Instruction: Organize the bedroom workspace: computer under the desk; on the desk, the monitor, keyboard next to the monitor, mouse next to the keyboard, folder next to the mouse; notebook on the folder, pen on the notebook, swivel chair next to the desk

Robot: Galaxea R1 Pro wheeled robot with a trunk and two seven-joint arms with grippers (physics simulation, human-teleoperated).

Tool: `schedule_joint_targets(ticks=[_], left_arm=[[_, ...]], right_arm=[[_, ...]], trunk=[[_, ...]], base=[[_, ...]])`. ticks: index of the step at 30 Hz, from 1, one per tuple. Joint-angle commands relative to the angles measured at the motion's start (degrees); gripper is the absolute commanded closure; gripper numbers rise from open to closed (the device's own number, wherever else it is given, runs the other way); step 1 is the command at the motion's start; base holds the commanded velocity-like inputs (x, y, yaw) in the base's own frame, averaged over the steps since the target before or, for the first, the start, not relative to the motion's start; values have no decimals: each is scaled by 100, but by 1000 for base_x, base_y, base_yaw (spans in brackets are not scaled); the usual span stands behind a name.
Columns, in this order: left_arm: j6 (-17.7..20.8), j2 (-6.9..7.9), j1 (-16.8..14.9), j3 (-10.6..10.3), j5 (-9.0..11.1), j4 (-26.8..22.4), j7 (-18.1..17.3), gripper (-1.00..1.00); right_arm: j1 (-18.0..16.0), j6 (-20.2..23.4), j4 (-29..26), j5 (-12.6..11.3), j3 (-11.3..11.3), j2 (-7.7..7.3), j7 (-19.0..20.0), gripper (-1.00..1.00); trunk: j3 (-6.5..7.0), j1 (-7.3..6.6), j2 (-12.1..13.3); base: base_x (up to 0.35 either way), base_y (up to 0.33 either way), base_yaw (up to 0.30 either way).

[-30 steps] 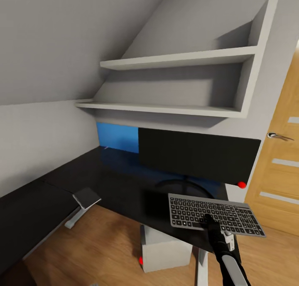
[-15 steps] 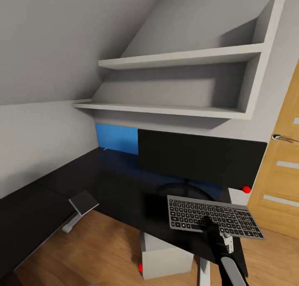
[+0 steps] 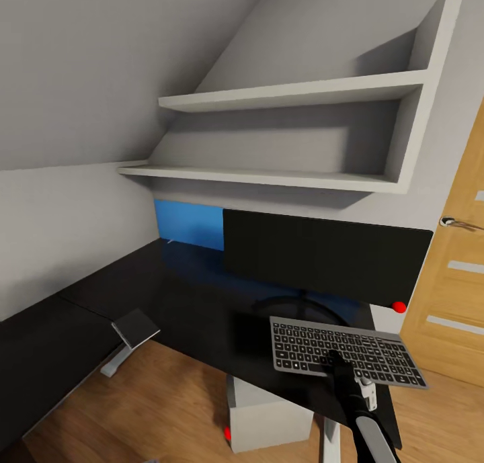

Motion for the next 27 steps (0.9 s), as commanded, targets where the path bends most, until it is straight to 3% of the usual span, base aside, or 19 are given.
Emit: schedule_joint_targets(ticks=[1,9,27], left_arm=[[-15,2,-1,-49,62,7,-28,-100],[-15,2,-3,-46,62,7,-28,-100],[-16,2,-4,-46,62,7,-28,-100]], right_arm=[[-5,26,-3,-45,-16,4,26,100],[-5,5,2,-56,-29,10,42,100],[-5,-141,3,-60,-32,10,37,100]], trunk=[[-8,0,-5],[-8,0,-5],[-47,0,-5]], base=[[0,0,0],[0,0,-31],[0,0,-228]])
